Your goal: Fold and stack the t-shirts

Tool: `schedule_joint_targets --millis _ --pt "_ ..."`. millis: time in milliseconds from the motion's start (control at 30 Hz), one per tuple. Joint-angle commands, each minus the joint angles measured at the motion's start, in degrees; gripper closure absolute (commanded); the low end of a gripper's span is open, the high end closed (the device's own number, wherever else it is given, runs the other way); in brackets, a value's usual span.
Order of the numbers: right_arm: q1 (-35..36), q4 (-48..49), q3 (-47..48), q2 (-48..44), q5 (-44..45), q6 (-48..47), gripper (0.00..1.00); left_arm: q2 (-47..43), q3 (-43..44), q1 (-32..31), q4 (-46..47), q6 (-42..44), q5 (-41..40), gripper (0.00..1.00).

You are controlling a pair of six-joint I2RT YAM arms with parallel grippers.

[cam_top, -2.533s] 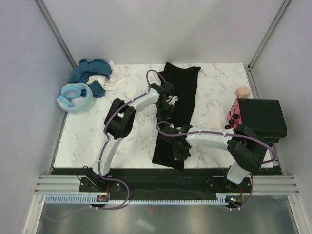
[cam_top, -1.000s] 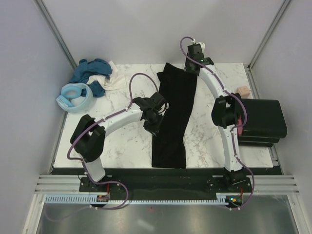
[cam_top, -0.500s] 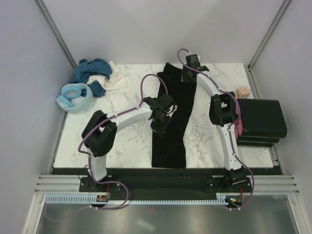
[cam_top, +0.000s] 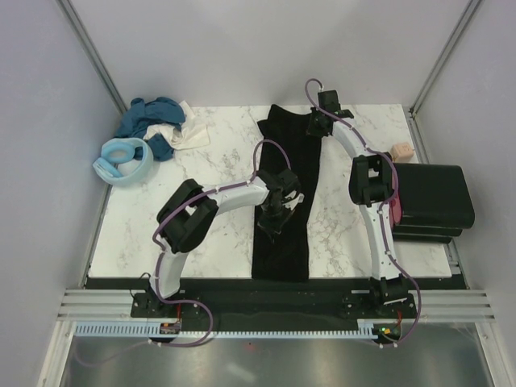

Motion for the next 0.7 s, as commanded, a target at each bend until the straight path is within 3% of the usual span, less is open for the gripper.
schedule_joint_targets --millis 0,133,300,567,667 --pt "0.6 -4.2 0.1 4.2 -7.6 1.5 0.87 2.5 0.6 -1.5 -0.5 1.2 2.3 0.98" --pt "1.0 -3.6 3.0 5.2 -9.4 1.8 0.85 2.3 0.2 -1.6 -0.4 1.4 2.2 0.98" --pt "2.4 0.0 5.4 6.2 -11.2 3.5 0.69 2.4 -0.2 -1.8 -0.1 1.8 2.1 0.98" --pt "2.8 3.7 6.4 8.8 -12.8 7.5 0.59 3.3 -0.6 -1.5 0.4 0.1 -0.2 0.98" --pt "2.8 4.1 6.2 8.9 -13.0 7.7 0.5 4.3 -0.3 -0.1 0.4 -1.9 0.1 0.98"
